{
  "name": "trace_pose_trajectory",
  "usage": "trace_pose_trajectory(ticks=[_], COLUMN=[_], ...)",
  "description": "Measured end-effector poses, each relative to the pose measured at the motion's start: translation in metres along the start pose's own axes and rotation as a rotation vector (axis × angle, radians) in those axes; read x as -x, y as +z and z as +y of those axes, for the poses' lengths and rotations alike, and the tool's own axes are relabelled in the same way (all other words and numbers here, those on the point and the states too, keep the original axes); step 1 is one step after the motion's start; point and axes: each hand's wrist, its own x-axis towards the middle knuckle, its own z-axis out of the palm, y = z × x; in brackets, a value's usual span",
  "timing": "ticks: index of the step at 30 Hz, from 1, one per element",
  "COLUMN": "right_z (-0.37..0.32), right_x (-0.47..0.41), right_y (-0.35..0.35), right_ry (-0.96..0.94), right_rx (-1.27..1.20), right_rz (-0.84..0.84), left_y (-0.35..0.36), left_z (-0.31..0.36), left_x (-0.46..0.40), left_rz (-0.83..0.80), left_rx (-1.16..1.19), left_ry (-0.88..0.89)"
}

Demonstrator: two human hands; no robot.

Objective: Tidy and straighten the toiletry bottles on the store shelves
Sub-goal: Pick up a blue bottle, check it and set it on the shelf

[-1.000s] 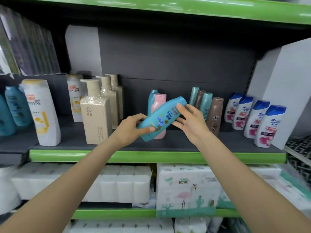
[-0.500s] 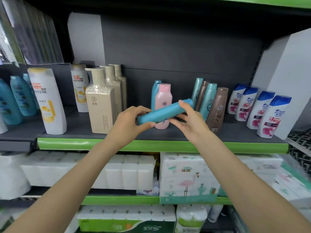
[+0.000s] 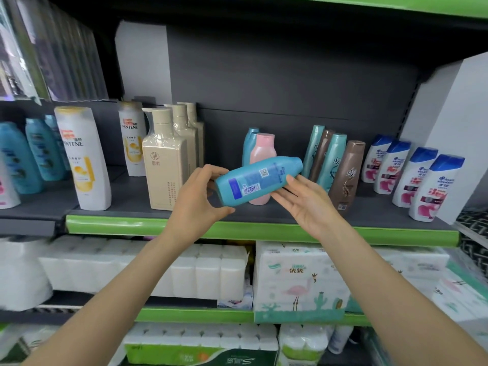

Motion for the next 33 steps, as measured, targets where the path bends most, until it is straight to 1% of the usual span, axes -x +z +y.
trace_pose_trajectory(ticks=[3,8,10,13,18,20,21,24,27,29,33], right_z=[0.001,-0.002,-0.003,-0.004,-0.002,-0.001,-0.001,-0.005,-0.01,-0.013,-0.009], right_x=[0.0,0.001,0.001,0.0,-0.006,-0.01,-0.012,-0.018,-0.024,-0.026,-0.033], right_y=[0.0,-0.001,-0.001,-0.003,0.0,0.003,0.004,0.008,0.009,0.01,0.016], right_ry=[0.007,0.003,-0.019,-0.04,-0.048,-0.046,-0.049,-0.069,-0.093,-0.128,-0.224], right_rx=[0.011,0.002,-0.001,-0.009,0.039,0.029,0.015,0.006,0.095,0.178,0.445], right_rz=[0.003,0.017,0.03,0.035,-0.045,-0.067,-0.065,-0.01,0.04,0.057,0.127], left_y=[0.0,0.001,0.0,-0.002,0.004,0.007,0.008,0.012,0.017,0.021,0.032], left_z=[-0.002,-0.001,0.001,0.002,0.014,0.013,0.012,0.009,0.006,0.005,0.001], left_x=[0.0,0.0,-0.001,0.0,-0.002,-0.005,-0.007,-0.009,-0.015,-0.021,-0.039], left_rz=[0.013,-0.004,-0.036,-0.087,-0.223,-0.275,-0.308,-0.415,-0.425,-0.404,-0.372], left_rx=[0.009,0.068,0.18,0.385,0.721,0.814,0.825,0.793,0.702,0.533,0.215], left_ry=[0.018,-0.031,-0.115,-0.3,-0.563,-0.657,-0.69,-0.713,-0.684,-0.601,-0.345])
